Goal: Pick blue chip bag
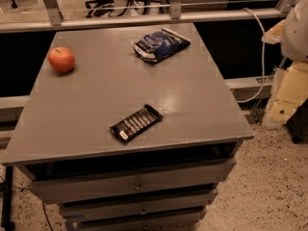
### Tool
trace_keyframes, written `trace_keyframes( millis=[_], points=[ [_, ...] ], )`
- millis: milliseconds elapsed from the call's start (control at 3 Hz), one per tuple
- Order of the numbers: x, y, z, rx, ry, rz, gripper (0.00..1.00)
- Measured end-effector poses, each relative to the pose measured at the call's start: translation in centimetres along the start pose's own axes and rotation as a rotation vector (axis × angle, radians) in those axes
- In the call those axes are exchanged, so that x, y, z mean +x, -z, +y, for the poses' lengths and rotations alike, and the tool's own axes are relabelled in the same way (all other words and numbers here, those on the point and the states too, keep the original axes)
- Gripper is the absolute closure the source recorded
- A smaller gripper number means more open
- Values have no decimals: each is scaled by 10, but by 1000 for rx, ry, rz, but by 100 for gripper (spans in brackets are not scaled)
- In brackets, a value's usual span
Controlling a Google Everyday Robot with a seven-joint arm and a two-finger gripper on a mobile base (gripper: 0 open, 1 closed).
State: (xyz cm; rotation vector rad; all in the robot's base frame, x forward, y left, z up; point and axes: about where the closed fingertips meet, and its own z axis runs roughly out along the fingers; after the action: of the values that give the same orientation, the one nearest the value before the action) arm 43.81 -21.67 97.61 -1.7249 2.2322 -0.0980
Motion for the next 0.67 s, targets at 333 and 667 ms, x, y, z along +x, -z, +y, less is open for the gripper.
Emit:
trace_keyframes(
  millis=[333,667],
  points=[
    [-1,1,-1,3,1,-6,0],
    [-18,-19,-15,25,6,-77,0]
  ],
)
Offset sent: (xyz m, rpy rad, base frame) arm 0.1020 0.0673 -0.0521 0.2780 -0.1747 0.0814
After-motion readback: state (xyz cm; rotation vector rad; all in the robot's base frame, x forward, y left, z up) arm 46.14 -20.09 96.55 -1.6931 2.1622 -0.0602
